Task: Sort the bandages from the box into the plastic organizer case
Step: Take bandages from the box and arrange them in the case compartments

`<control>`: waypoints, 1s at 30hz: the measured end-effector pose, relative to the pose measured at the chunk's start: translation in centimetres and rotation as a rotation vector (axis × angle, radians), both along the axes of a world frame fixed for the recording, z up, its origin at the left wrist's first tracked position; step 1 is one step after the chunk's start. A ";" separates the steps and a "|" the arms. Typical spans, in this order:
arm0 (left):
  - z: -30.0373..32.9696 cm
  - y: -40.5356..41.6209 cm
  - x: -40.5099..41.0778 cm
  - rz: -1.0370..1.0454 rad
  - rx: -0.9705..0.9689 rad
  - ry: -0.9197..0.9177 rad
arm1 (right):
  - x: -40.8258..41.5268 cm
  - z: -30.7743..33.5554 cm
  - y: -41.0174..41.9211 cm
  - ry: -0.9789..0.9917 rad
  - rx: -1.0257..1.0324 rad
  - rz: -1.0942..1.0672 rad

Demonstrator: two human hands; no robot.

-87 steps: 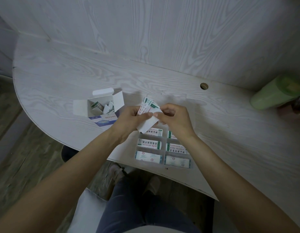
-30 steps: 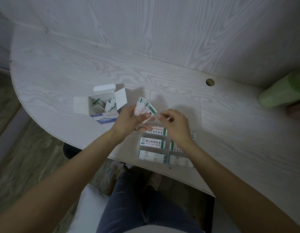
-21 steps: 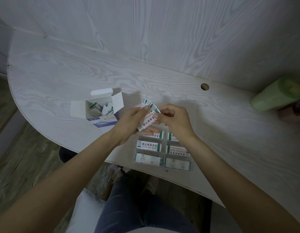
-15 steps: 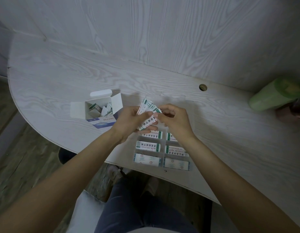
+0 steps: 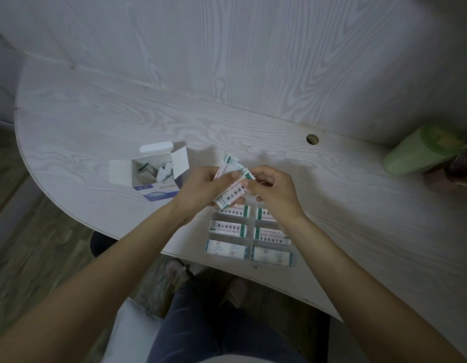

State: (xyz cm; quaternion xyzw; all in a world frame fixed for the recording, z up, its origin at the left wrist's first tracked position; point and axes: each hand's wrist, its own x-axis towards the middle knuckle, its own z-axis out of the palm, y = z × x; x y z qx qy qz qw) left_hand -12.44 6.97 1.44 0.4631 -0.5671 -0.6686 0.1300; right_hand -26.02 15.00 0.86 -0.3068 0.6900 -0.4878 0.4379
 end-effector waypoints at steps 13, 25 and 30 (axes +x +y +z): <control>0.0 0.1 -0.2 0.007 -0.090 -0.037 | -0.3 -0.4 0.0 0.016 0.021 -0.045; 0.9 0.0 0.6 0.104 0.025 -0.061 | -0.4 -1.3 0.0 0.016 0.018 -0.076; 0.6 -0.4 0.9 0.144 0.071 -0.002 | -0.2 -1.7 -0.6 0.089 0.020 -0.076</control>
